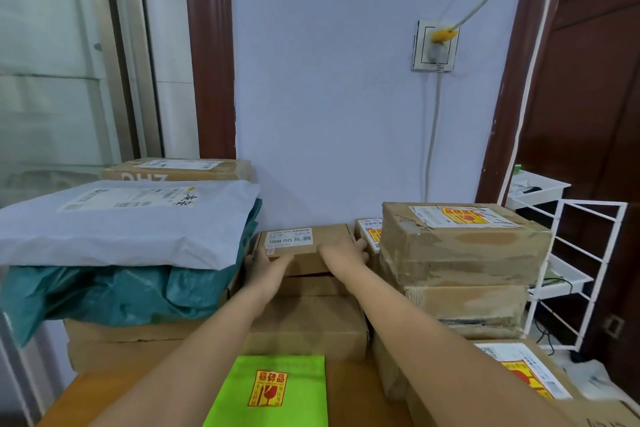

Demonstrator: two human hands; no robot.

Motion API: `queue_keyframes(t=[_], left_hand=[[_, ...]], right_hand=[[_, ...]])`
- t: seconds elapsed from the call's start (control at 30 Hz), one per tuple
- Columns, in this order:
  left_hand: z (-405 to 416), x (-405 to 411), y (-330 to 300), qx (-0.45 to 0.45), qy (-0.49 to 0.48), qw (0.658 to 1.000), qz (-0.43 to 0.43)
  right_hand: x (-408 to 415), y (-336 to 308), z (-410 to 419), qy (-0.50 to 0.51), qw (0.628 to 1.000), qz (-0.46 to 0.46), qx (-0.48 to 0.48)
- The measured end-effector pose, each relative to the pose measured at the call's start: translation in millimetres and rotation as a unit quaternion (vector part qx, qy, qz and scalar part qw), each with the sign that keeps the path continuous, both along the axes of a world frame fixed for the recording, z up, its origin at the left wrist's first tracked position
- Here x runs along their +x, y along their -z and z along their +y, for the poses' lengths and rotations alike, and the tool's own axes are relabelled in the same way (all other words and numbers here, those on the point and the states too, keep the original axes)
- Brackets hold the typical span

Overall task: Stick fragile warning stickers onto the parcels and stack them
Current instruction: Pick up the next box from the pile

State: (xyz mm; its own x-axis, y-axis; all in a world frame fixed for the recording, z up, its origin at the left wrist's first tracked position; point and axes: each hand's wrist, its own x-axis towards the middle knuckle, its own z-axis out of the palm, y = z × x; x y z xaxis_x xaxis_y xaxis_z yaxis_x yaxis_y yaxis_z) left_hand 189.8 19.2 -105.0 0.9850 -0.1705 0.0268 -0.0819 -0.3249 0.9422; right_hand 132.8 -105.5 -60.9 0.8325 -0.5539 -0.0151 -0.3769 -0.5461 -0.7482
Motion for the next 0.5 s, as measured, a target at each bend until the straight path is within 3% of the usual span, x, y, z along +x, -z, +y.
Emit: queue_keyframes(t=[0.27,0.37,0.5], left_hand=[[-1,-31,-18,-0.081,0.025,0.995,0.057],[0,-46,-25,-0.196,0.043,0.976,0.086],[1,-69,-35,-0.382,0.058,0.914,0.128]], right_hand=[[-28,-43,22,-0.034,0.986,-0.114,-0.12],[-40,-59,24,-0.047,0.975,-0.157,-0.151],[-61,-75,30,-0.055,0.96,-0.196,-0.193]])
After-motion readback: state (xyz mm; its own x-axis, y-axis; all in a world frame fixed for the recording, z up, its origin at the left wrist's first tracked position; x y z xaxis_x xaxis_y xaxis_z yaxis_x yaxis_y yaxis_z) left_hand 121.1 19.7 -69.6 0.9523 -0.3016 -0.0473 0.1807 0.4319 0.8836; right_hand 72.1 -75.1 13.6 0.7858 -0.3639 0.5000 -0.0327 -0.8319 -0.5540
